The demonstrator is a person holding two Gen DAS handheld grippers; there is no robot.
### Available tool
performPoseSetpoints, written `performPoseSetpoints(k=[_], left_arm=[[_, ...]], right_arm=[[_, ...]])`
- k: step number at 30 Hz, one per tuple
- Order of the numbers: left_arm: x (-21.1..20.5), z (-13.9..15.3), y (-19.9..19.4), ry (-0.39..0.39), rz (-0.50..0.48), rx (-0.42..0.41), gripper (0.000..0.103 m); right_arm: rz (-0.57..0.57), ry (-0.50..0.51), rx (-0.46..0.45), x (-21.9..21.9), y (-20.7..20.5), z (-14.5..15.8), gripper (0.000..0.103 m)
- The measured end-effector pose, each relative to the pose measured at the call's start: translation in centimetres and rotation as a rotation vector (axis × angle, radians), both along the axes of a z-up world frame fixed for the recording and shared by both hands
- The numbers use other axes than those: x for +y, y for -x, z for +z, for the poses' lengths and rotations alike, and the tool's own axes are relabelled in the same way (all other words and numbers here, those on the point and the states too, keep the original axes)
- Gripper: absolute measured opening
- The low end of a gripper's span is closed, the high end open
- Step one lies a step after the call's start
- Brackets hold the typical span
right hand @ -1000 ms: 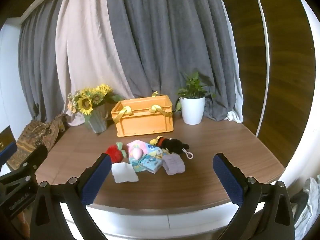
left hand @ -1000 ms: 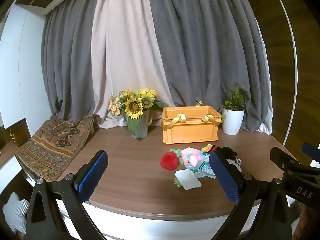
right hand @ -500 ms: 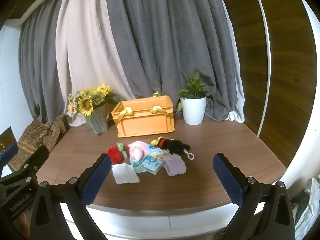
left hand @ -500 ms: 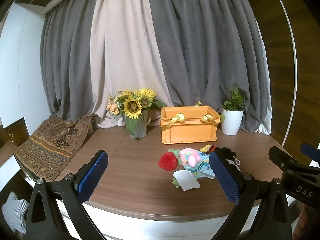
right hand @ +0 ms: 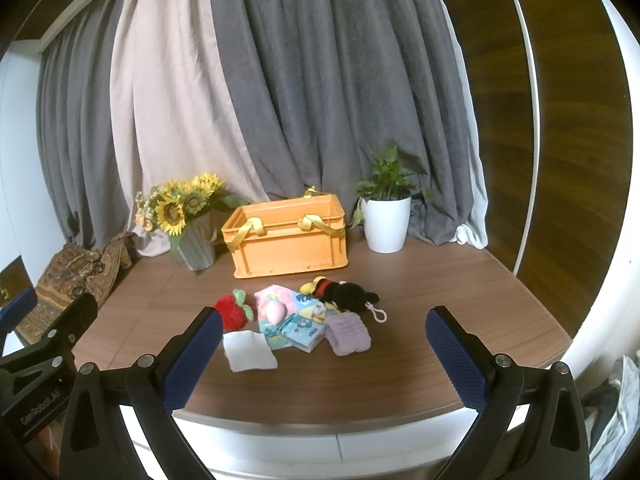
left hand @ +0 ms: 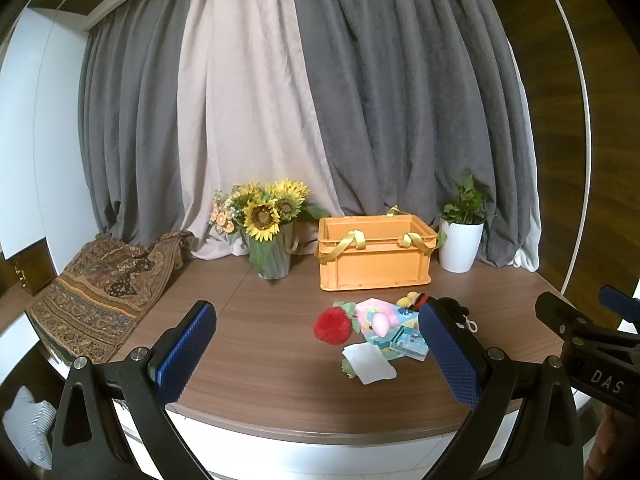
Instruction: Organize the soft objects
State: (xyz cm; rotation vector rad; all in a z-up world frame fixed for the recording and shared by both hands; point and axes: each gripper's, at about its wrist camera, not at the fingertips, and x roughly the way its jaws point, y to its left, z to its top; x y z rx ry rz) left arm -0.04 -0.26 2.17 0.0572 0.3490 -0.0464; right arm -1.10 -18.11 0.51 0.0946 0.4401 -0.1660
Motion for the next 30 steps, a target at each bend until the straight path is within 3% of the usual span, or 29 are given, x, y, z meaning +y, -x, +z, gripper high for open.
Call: performPoseSetpoints(k=[30], left_arm=[[-0.26, -0.16, -0.06, 0.005, -0.001, -0.009, 0.103]], right_arm=[[0.0, -0.004, -0.01, -0.07, -0.04, 0.12, 0.103]])
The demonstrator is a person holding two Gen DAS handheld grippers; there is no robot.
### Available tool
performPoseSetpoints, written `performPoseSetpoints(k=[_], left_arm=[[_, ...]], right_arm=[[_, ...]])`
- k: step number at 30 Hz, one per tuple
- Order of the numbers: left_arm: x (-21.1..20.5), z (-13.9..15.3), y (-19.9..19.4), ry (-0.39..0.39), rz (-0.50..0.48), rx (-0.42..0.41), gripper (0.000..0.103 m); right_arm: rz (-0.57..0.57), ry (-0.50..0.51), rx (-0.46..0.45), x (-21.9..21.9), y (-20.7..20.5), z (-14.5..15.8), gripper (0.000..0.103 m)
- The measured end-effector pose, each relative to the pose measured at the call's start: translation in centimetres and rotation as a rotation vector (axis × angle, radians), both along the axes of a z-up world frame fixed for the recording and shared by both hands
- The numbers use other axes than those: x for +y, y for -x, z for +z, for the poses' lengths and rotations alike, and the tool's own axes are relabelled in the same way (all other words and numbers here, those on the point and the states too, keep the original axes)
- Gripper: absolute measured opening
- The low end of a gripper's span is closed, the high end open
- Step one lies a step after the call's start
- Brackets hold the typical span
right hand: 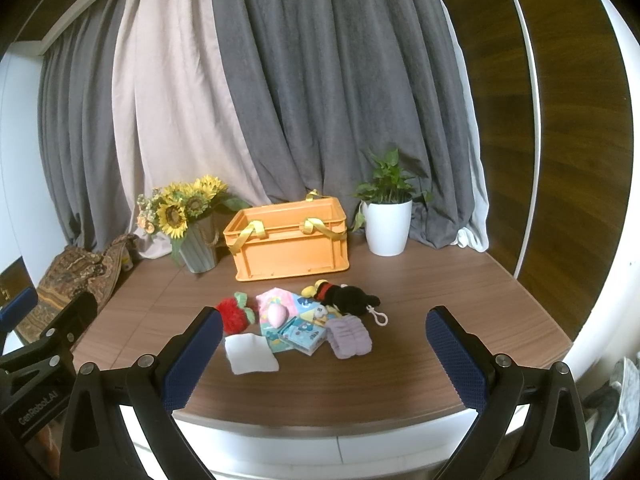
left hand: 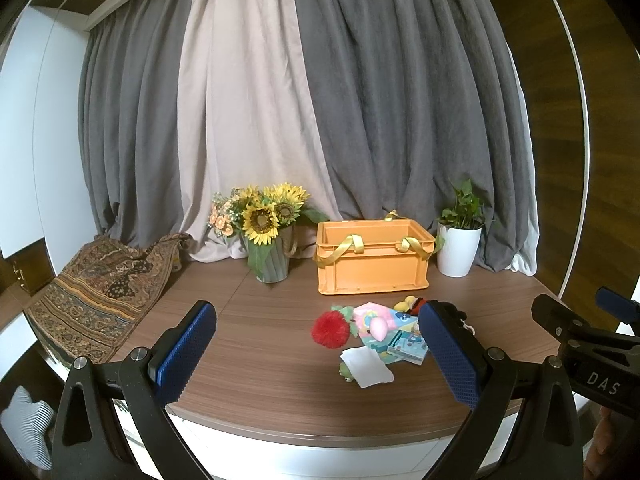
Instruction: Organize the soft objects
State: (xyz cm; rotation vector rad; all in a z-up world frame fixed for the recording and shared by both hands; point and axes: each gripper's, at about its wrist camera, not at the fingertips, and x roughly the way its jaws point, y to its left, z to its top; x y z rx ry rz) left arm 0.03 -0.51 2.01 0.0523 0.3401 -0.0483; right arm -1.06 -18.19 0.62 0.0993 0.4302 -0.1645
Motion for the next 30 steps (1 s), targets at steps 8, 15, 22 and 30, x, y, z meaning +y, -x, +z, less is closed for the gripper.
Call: performPoseSetpoints(k=[8, 15, 22, 30], left_arm=[[-0.3, -0.2, -0.1, 0.001, -0.005, 0.0, 0.103], [-0.8, -1.4, -1.0, -0.01, -0.026, 0.034, 0.103], [-1.2, -3.5, -3.6, -0.04, -0.05, 0.093, 0.102], [-2.1, -6.7, -9.1, -0.051, -0.127, 0.164, 0.098]], right_arm=[[0.0, -0.001, 0.002, 0.0, 0.0, 0.0, 0.103], [-0.015, 0.001, 0.032, -0.1, -0.4, -0.5, 0.103], [-0.016, -0.024, 0.096, -0.8, -2.4, -2.6, 0.103], [-0.039, -0.03, 0.166, -1.2, -6.6, -6.0, 0.103]])
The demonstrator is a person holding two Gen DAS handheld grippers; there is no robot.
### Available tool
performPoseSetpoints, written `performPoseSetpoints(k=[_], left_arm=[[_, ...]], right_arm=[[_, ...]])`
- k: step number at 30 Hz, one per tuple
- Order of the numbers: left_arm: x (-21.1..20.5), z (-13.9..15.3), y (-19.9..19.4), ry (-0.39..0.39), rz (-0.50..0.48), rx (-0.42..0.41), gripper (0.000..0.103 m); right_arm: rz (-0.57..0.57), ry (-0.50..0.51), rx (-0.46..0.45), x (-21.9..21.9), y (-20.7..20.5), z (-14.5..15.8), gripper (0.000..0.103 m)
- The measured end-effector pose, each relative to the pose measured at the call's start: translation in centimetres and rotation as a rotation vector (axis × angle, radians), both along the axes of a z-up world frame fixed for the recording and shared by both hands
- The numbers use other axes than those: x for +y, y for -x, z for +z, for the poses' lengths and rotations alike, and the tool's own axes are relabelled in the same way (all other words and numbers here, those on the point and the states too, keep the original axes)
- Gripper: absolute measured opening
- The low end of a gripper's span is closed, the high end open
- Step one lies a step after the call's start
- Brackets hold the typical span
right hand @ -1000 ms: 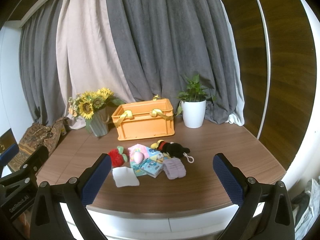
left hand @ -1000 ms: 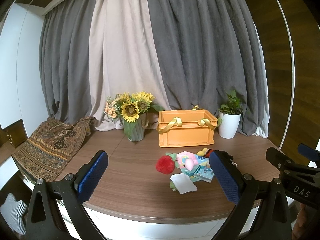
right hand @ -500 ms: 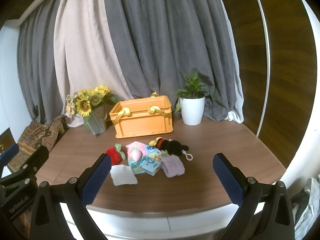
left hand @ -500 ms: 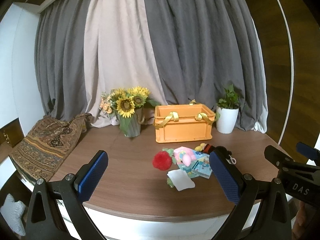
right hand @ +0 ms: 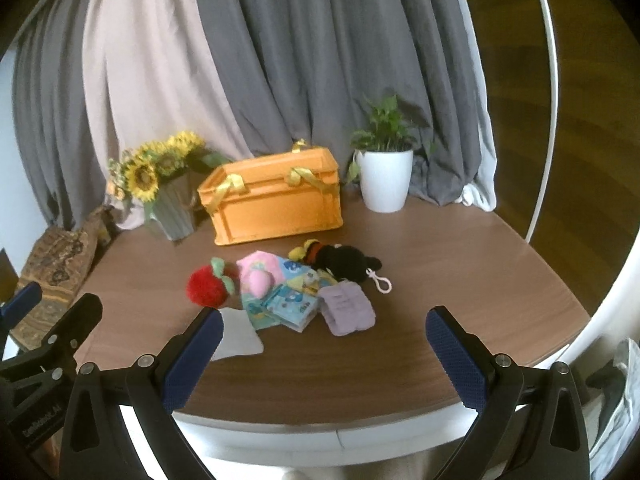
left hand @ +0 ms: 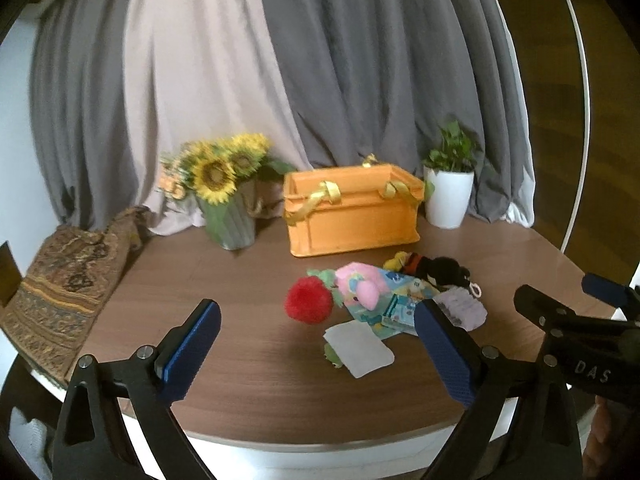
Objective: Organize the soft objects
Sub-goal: 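Grasp the white cloth with the left gripper while the right gripper grasps the lavender fuzzy scrunchie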
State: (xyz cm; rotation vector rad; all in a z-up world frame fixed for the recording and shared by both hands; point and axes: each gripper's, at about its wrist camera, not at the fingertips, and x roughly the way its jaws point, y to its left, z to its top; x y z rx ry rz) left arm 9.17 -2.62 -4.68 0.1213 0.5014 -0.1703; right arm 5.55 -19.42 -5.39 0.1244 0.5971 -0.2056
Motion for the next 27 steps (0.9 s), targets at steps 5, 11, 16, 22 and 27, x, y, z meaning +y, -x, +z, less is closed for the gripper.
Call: performPoseSetpoints(k=[5, 11, 16, 22, 27], left_arm=[[-0.5, -1.9, -3.3, -0.003, -0.049, 0.043, 0.096], [-1.4, -4.2, -5.8, -0.004, -0.056, 0.114, 0.093], [-2.8, -6.4, -6.6, 0.006, 0.004, 0.177, 0.087], [-4.8, -9.0, -6.6, 0.046, 0.14, 0.247, 0.083], [-5.4, -10.4, -6.5, 0.064, 0.244, 0.256, 0.075]], right_arm=[[-0.013, 0.029, 0.05, -0.3, -3.2, -1.7, 0.103], [-0.032, 0.07, 0.097, -0.6, -6.1, -3.2, 0.102], [-0.005, 0.065, 0.151, -1.8, -7.8, -4.7, 0.1], [0.119, 0.048, 0.218, -4.0, -10.0, -7.2, 0.093], [0.185, 0.052, 0.234, -5.6, -11.3, -8.8, 0.091]])
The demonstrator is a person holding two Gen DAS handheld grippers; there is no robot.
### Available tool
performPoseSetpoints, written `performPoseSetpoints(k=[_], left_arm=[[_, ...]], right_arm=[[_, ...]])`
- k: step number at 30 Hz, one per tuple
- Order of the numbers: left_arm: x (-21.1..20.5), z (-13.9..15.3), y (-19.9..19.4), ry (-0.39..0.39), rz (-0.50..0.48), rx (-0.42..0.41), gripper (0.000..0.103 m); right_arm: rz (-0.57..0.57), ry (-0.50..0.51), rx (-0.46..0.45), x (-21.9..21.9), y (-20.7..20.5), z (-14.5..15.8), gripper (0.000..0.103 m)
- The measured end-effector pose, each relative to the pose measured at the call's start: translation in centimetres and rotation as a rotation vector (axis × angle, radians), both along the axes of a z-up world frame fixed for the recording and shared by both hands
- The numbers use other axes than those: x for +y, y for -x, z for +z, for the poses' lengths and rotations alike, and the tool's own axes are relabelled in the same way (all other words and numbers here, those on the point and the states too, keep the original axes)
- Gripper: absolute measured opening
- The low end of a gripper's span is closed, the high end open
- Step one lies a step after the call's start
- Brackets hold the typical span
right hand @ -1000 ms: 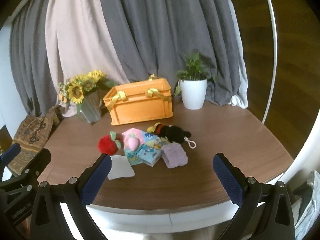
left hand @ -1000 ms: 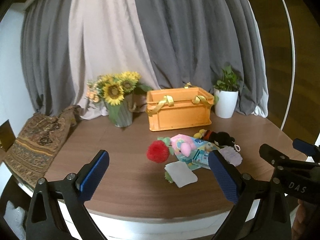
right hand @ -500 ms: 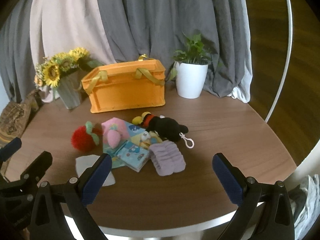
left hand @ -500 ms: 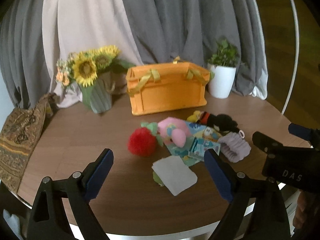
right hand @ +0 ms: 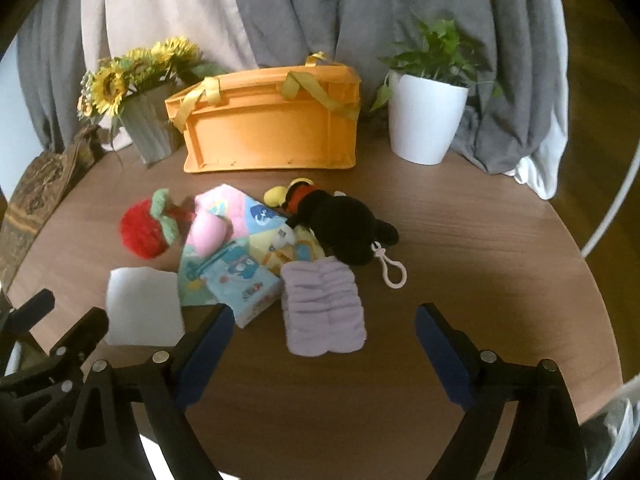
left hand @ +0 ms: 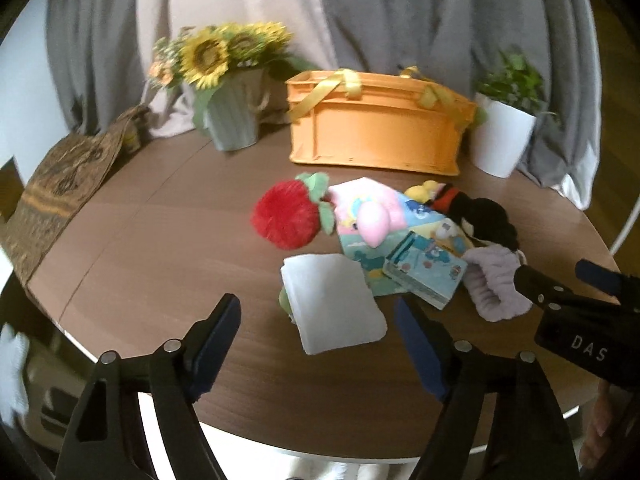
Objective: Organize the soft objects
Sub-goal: 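Grasp the white cloth with the left gripper while the right gripper grasps the lavender fuzzy scrunchie, then lift the white cloth with the left gripper while the right gripper carries the scrunchie over the orange crate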
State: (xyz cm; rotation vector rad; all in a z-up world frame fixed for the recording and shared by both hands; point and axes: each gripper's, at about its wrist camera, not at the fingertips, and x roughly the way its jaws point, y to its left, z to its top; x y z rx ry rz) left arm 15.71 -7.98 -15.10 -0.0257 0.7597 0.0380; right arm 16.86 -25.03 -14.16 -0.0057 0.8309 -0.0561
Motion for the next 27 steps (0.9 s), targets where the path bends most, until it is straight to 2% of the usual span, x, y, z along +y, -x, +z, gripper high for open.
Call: performPoseSetpoints(k=[5, 7, 11, 14, 16, 18, 21, 23, 27], left_arm=[[0.0, -1.5, -0.5, 0.039, 0.063, 0.027, 0.066], [-0.1, -2.1, -0.7, 0.055, 0.079, 0.046, 0.066], [0.4, -3.6, -1.1, 0.083, 0.109, 0.079, 0.055], [0.4, -4.1, -1.2, 0.09, 0.117, 0.076, 0.051], [0.5, -4.4, -1.4, 0.108, 0.119, 0.082, 0.043], [0.6, -4.6, -1.4, 0.129, 0.119, 0.092, 0.028], [0.4, -4.6, -1.2, 0.147, 0.115, 0.095, 0.016], [0.2, -4.4, -1.1, 0.15, 0.107, 0.085, 0.008], [-0.2, -3.9, -0.9, 0.153, 0.082, 0.063, 0.005]], right_arm=[[0.033, -0.003, 0.02, -0.6, -1.2, -1.4, 0.086], [0.04, -0.006, 0.025, -0.8, -1.6, -2.0, 0.084], [0.062, -0.004, 0.042, -0.8, -2.0, -3.0, 0.079], [0.076, 0.001, 0.063, -0.6, -2.2, -3.8, 0.074], [0.084, -0.001, 0.069, -0.5, -2.3, -4.0, 0.071], [0.091, 0.001, 0.075, -0.4, -2.4, -4.3, 0.066], [0.094, -0.003, 0.088, -0.4, -2.4, -4.5, 0.054], [0.093, -0.009, 0.096, -0.6, -2.4, -4.5, 0.052], [0.101, -0.021, 0.082, -0.9, -2.4, -4.2, 0.047]])
